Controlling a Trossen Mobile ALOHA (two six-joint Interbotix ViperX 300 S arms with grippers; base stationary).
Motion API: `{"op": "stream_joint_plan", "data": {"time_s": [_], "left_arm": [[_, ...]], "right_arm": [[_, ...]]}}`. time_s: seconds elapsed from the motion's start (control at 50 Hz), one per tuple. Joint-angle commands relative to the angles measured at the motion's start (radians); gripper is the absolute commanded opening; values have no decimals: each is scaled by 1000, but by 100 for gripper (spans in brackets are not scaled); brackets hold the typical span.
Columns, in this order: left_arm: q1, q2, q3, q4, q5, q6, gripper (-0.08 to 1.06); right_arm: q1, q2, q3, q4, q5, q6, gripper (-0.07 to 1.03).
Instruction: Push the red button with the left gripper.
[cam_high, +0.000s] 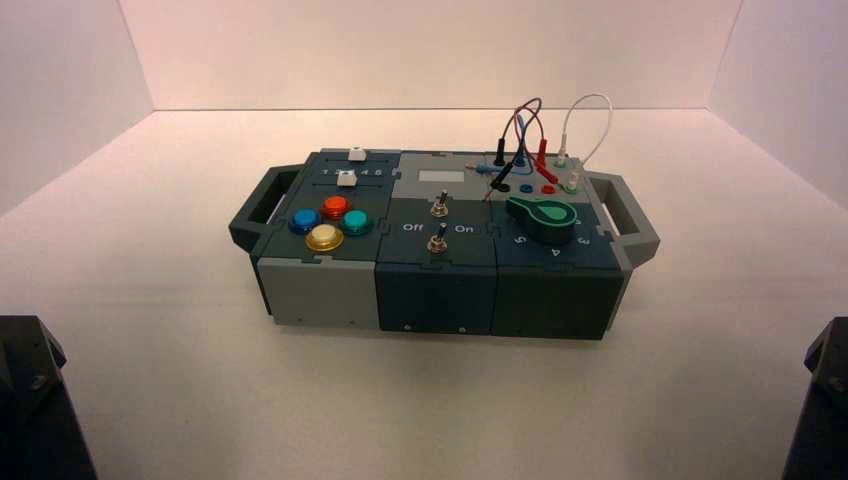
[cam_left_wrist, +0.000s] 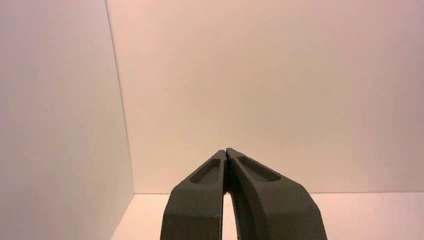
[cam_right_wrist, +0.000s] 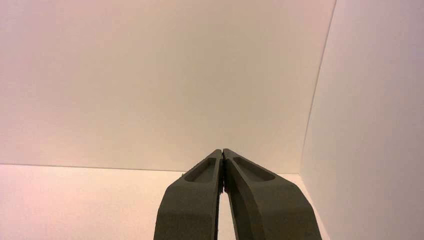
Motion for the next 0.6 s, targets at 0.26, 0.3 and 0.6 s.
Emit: {"op": "stream_joint_plan", "data": {"time_s": [0.26,0.3,0.6], "left_arm": [[-43,-2,-34,0,100,12,-3],[-57,-2,-44,0,130,17,-3],[-244,57,-135,0,382,28,-3]], "right_arm": [[38,12,-54,3,78,-8,-2],[52,15,-61,2,97,-12,-2],[130,35,-115,2,296,-26,-2]]}}
